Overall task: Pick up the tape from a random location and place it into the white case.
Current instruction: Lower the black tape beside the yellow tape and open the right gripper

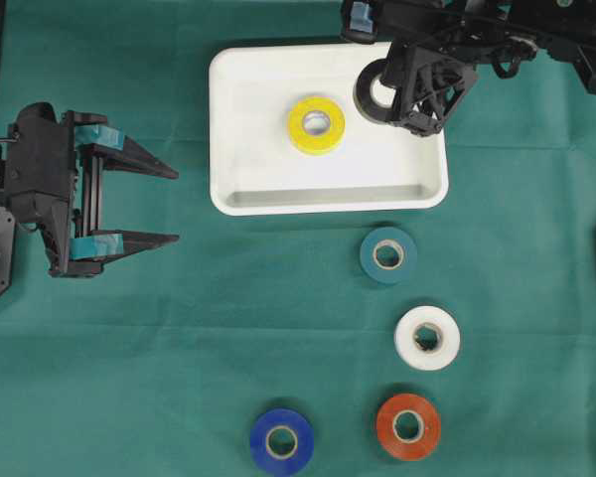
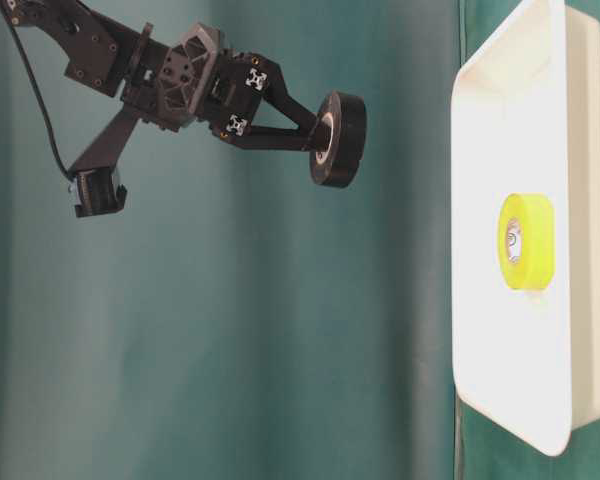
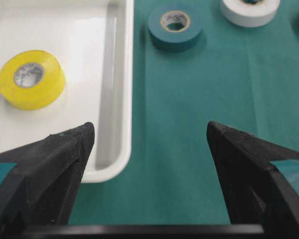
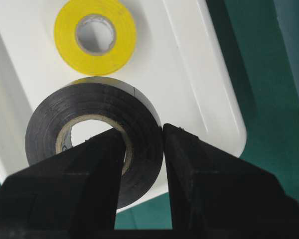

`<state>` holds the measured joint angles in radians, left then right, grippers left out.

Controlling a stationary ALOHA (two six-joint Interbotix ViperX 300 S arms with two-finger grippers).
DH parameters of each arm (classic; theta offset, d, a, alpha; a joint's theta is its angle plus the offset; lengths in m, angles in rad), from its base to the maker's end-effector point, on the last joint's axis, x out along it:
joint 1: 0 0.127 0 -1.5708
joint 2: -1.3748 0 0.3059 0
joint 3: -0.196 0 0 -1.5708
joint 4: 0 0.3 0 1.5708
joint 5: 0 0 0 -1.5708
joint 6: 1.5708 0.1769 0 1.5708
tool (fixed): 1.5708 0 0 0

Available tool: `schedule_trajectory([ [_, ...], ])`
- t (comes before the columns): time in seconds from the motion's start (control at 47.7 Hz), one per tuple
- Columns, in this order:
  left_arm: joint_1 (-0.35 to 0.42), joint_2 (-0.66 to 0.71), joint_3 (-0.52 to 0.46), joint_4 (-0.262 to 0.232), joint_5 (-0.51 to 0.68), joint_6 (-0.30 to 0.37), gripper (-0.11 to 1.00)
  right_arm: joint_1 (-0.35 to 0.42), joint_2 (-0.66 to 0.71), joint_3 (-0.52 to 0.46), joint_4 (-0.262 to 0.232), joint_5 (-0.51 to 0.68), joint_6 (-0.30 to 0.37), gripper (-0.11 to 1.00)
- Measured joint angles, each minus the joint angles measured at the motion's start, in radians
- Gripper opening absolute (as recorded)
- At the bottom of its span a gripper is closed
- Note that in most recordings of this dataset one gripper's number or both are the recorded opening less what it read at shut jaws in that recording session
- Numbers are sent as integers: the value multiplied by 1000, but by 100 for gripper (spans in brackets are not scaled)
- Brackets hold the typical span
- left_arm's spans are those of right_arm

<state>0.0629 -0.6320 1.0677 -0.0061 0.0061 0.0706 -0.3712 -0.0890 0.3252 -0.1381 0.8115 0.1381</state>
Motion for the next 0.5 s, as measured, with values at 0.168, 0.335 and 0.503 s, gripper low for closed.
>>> schedule_trajectory([
  [0.168,0,0,0,0,0,0,90,0,0,3,0,0,0,27],
  [0.335,0,0,0,0,0,0,90,0,0,34,-2,-26,0,27],
  [0.503,0,0,0,2,0,0,90,2,37,81,-2,-98,8,27],
])
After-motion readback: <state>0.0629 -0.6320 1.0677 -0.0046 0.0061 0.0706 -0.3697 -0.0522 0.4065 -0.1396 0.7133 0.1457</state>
